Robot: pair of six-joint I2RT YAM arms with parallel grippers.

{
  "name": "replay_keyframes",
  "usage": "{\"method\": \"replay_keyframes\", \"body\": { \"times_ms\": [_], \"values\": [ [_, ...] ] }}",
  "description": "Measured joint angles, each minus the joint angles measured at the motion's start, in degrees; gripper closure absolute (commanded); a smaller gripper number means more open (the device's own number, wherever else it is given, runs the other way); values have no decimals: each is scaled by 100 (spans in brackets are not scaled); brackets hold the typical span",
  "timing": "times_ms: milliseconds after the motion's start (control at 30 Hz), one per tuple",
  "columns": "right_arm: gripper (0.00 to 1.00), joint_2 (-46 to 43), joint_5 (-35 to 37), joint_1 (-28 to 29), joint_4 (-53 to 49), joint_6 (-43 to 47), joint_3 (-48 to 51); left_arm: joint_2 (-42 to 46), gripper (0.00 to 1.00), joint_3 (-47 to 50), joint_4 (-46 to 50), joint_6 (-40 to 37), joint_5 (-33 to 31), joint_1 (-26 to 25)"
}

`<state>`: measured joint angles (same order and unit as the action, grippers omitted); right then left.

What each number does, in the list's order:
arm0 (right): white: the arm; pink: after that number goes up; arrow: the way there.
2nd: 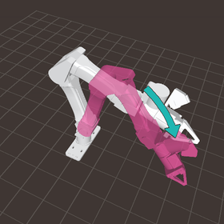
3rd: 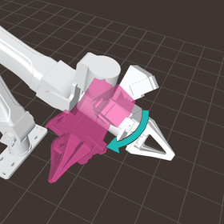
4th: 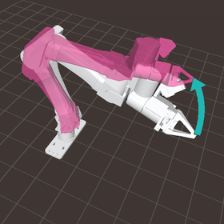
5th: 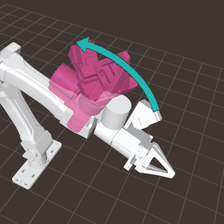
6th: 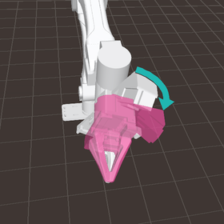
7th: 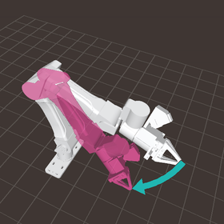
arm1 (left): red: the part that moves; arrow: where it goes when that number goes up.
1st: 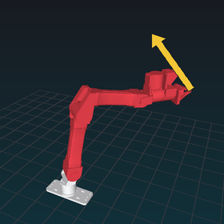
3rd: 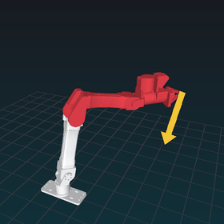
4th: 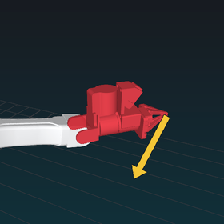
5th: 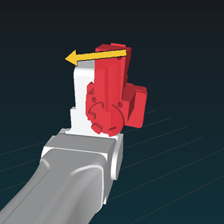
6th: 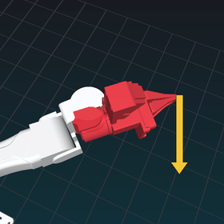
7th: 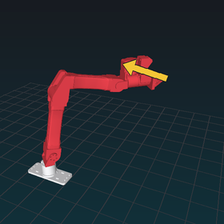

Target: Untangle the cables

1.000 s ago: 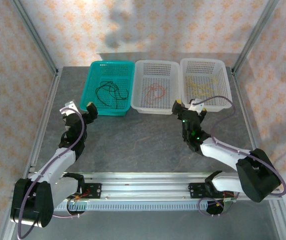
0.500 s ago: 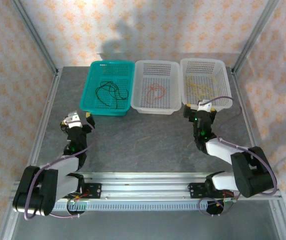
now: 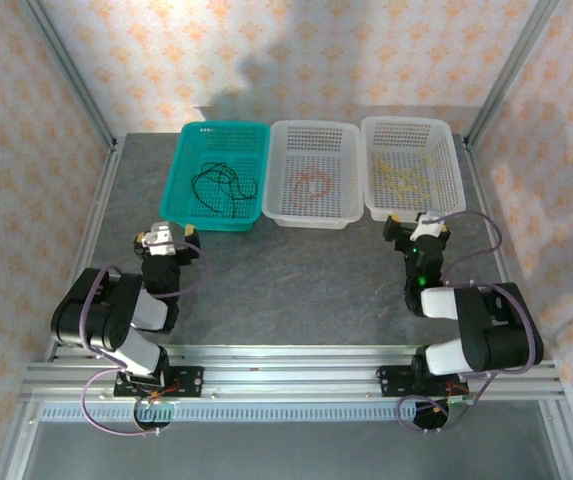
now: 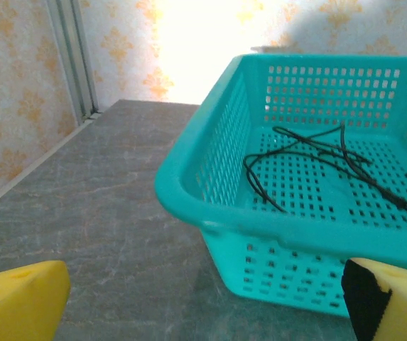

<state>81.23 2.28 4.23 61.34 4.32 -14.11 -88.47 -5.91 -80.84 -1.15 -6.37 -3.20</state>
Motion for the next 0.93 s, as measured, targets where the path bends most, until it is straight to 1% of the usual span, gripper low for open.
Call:
{"method": "replay_keyframes", "body": {
  "times_ms": [100,200,333,933],
  "values": [
    [0,341,-68,-81,507,-24,170,31,0,-48,-81,-26,11,0],
    [0,579,-120,-90,599,-61,190,35,0,-431,282,26,61,116],
    [0,592,-149,-129,619,-114,184,35,1,-627,398,131,151,352],
    [0,592,-190,-129,693,-127,177,35,0,-627,566,131,280,358]
  ]
}}
